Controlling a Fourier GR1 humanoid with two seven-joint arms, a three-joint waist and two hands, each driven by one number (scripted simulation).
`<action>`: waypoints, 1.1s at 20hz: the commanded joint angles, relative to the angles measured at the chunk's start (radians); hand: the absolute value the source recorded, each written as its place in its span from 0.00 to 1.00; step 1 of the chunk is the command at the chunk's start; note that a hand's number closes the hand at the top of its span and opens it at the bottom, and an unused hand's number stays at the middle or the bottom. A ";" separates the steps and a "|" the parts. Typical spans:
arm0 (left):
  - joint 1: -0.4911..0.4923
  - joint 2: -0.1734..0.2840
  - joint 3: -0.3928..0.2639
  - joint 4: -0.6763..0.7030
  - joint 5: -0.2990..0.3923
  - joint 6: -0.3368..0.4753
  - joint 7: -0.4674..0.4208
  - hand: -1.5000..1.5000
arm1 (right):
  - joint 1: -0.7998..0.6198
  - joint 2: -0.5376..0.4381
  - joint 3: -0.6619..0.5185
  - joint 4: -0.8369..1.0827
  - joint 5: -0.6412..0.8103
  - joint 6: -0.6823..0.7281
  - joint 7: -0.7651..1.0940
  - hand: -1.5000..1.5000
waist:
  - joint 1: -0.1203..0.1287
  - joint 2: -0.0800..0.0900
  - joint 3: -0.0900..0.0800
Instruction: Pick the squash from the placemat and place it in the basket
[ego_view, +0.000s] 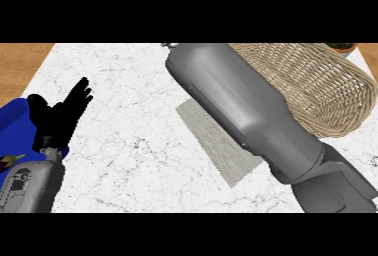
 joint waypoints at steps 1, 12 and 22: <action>0.046 -0.021 -0.006 0.002 -0.009 0.011 -0.034 0.50 | -0.044 0.009 -0.053 0.120 0.048 -0.031 0.201 1.00 | -0.016 0.002 0.001; 0.049 0.009 0.037 -0.047 0.018 0.014 0.024 0.50 | 0.105 0.009 -0.128 0.107 0.120 -0.109 0.107 1.00 | -0.069 -0.012 0.004; 0.074 0.033 0.061 -0.038 0.029 -0.010 0.010 0.50 | 0.238 -0.087 -0.260 0.153 0.223 -0.323 0.079 1.00 | -0.080 -0.011 0.003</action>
